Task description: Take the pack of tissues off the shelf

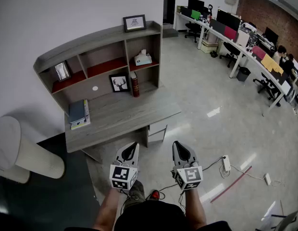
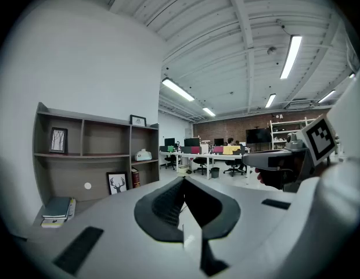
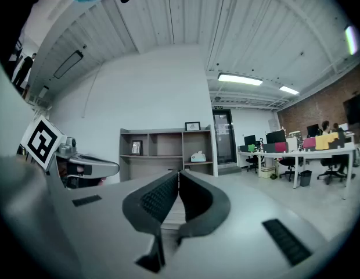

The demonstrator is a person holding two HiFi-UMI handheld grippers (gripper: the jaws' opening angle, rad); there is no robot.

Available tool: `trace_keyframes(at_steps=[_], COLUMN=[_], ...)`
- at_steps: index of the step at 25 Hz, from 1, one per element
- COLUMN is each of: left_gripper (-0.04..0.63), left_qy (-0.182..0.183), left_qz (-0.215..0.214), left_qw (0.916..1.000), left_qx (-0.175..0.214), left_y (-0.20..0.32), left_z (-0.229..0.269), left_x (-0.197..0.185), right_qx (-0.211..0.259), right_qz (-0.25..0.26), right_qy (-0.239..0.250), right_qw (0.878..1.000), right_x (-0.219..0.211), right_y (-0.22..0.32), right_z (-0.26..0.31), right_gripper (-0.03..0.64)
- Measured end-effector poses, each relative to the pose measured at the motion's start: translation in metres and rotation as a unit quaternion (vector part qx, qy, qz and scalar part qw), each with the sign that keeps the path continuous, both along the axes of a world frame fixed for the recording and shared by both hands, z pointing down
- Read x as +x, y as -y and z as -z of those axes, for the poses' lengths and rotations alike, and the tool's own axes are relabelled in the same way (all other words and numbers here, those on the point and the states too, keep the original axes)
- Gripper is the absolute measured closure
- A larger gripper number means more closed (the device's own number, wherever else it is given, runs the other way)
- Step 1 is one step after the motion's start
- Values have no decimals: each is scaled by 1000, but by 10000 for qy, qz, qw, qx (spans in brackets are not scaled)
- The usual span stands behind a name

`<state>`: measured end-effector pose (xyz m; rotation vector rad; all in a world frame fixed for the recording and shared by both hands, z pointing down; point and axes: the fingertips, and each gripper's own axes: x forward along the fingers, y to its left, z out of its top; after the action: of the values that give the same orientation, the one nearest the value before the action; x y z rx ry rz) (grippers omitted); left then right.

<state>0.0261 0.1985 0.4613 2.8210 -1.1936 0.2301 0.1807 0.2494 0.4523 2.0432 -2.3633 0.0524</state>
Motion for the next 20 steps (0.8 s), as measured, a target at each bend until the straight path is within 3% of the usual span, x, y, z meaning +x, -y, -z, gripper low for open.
trace_keyframes(at_steps=[10, 20], left_gripper=[589, 589], left_qy=[-14, -38], left_qz=[28, -24], left_qw=[10000, 10000], left_qx=[-12, -80], left_y=[7, 44], left_z=[0, -4], left_x=[-5, 1], right_qx=[88, -143], right_qz=[-1, -35], right_qy=[-80, 68], right_qw=[9999, 9999], right_x=[-3, 0], right_y=[6, 42], right_z=[7, -1], right_gripper=[586, 586])
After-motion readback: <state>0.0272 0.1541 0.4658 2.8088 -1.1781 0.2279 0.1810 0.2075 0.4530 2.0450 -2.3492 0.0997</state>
